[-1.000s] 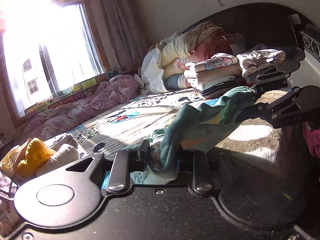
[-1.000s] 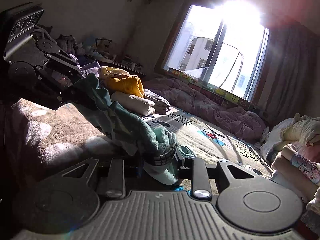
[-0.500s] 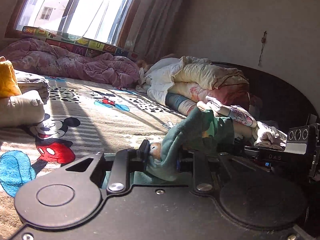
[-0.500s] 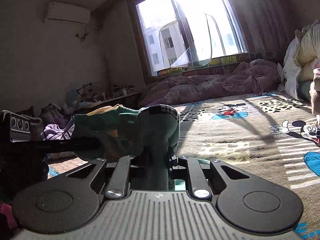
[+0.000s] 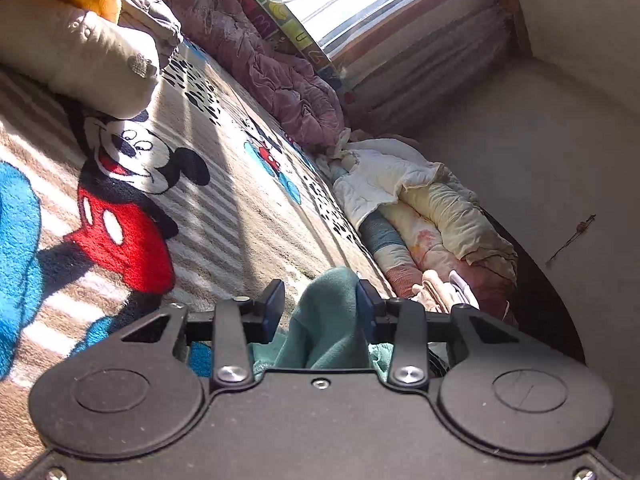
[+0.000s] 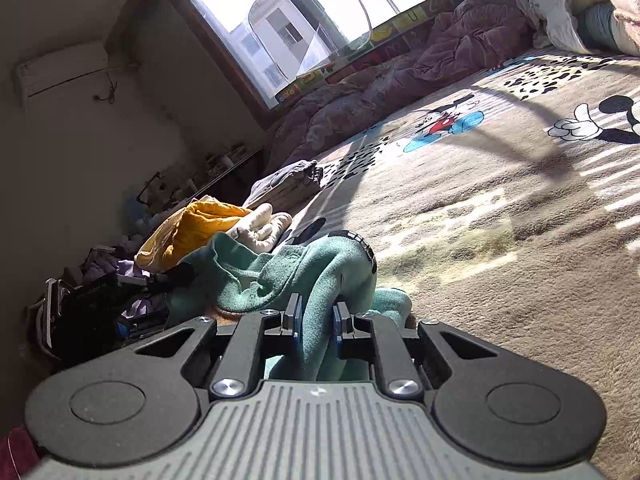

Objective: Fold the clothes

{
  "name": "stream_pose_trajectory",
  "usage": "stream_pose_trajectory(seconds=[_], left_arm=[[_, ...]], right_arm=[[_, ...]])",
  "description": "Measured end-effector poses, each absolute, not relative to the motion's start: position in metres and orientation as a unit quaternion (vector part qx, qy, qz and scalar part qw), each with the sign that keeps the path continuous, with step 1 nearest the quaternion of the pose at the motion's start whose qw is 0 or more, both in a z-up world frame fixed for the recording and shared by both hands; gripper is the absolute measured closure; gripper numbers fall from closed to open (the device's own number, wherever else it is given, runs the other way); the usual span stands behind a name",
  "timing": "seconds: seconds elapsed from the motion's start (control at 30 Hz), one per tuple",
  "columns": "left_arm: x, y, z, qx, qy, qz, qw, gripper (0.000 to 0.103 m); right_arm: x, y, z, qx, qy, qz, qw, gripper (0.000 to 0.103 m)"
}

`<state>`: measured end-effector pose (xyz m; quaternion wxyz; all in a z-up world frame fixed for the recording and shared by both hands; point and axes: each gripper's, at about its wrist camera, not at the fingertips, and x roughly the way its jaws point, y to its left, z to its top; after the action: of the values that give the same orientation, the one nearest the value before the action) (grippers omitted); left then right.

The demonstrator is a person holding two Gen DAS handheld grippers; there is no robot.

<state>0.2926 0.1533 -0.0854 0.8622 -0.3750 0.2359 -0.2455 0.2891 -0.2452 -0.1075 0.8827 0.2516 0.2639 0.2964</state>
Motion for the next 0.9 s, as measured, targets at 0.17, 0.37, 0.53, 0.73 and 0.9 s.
stream_pose_trajectory(seconds=[0.17, 0.37, 0.53, 0.73, 0.9], left_arm=[[0.285, 0.154, -0.076, -0.348, 0.243, -0.262, 0.867, 0.044], [0.288, 0.124, -0.077, -0.280, 0.260, -0.269, 0.884, 0.074], [0.309, 0.149, -0.119, -0.468, 0.276, -0.288, 0.789, 0.087], [0.323, 0.156, -0.147, -0.488, 0.343, -0.229, 0.769, 0.079], [0.317, 0.157, -0.129, -0.453, 0.328, -0.229, 0.797, 0.067]], right_arm=[[0.288, -0.246, -0.114, 0.259, 0.262, 0.286, 0.885, 0.086], [0.285, -0.246, -0.114, 0.259, 0.248, 0.283, 0.890, 0.086], [0.281, -0.251, -0.105, 0.270, 0.202, 0.285, 0.897, 0.087], [0.297, -0.252, -0.126, 0.288, 0.259, 0.257, 0.885, 0.087], [0.295, -0.251, -0.124, 0.286, 0.248, 0.255, 0.890, 0.087]])
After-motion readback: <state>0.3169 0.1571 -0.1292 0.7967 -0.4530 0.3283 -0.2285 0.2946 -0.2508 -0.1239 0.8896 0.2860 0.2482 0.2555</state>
